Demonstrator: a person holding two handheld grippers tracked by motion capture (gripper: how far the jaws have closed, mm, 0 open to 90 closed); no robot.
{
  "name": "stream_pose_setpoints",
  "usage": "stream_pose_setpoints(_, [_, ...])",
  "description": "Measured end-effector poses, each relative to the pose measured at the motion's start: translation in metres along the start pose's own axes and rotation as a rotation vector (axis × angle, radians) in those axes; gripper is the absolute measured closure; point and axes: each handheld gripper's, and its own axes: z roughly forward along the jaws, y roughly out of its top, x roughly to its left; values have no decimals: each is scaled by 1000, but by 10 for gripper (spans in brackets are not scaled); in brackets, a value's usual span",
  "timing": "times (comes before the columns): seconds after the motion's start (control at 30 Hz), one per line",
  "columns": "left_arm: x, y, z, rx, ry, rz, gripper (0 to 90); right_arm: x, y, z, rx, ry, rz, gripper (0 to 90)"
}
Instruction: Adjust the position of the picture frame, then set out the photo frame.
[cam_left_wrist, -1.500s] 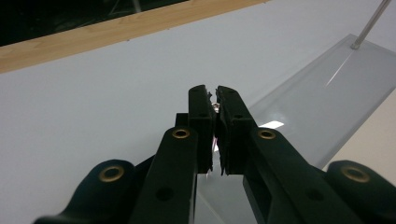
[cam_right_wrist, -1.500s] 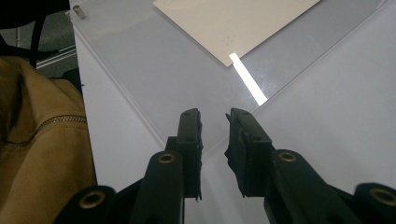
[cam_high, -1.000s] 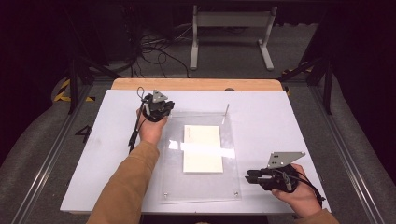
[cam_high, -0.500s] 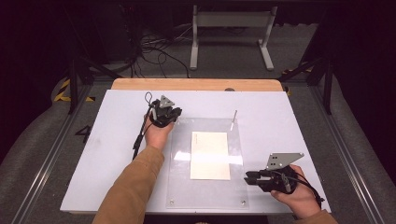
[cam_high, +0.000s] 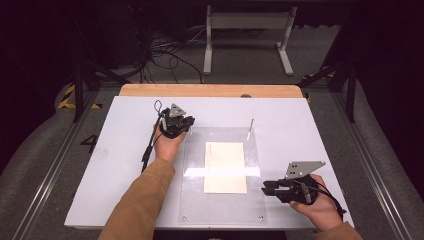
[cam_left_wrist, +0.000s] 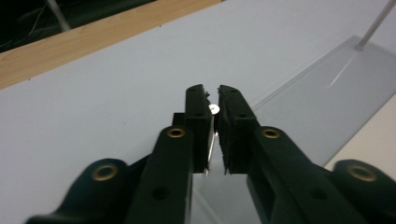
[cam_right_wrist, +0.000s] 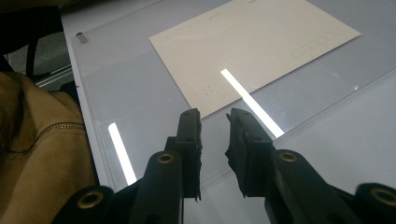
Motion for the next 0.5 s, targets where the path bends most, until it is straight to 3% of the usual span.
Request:
stream_pose_setpoints(0.07, [-3,0,-6,16,16,-4,633,-2,1,0,-12,0,3,696])
stream_pose_setpoints(0.17, [-14,-2,-27,24,33,64,543,-6,4,-2,-47,8,5,644])
stream_pose_setpoints(0.23, [-18,-5,-42,3,29,68,510,-10,6,-3,-62,-9,3,620])
stream_pose_setpoints(0.33, [-24,-9,-60,-14,-11,63,469,-18,10,-5,-103,-56,13,597])
stream_pose_setpoints(0.5, [-33,-22,-79,2,-89,50,417,-29,19,-4,-135,-132,30,573])
